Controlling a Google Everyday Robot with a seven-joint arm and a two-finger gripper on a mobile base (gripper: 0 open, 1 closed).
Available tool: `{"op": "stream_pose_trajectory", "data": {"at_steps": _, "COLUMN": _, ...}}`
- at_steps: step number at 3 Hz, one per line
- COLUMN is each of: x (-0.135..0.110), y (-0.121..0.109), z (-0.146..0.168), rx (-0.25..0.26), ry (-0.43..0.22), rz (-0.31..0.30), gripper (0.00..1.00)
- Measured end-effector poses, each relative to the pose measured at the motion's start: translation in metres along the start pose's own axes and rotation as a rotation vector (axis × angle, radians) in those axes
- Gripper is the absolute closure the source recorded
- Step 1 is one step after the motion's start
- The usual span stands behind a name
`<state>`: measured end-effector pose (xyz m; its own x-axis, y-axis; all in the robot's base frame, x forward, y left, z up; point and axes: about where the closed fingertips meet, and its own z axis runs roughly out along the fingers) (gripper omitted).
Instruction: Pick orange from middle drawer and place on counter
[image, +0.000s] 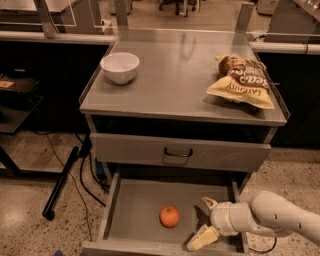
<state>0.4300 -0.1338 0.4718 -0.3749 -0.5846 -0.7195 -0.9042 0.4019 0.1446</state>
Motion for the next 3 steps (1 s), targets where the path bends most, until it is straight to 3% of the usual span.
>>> {"op": "stream_pose_trajectory", "data": {"at_steps": 1, "x": -0.004, "y": -0.012, "z": 0.031, "rx": 0.002, "ry": -0.050, "rz": -0.023, "gripper": 0.00}}
{"op": "stream_pose_trajectory", "data": {"at_steps": 2, "x": -0.003, "y": -0.038, "z": 0.092, "rx": -0.038, "ry": -0.107, "rz": -0.025, "gripper": 0.00}}
{"op": "stream_pose_trajectory", "data": {"at_steps": 3, "x": -0.002, "y": -0.039, "z": 0.095, "rx": -0.038, "ry": -0.112, "rz": -0.018, "gripper": 0.00}}
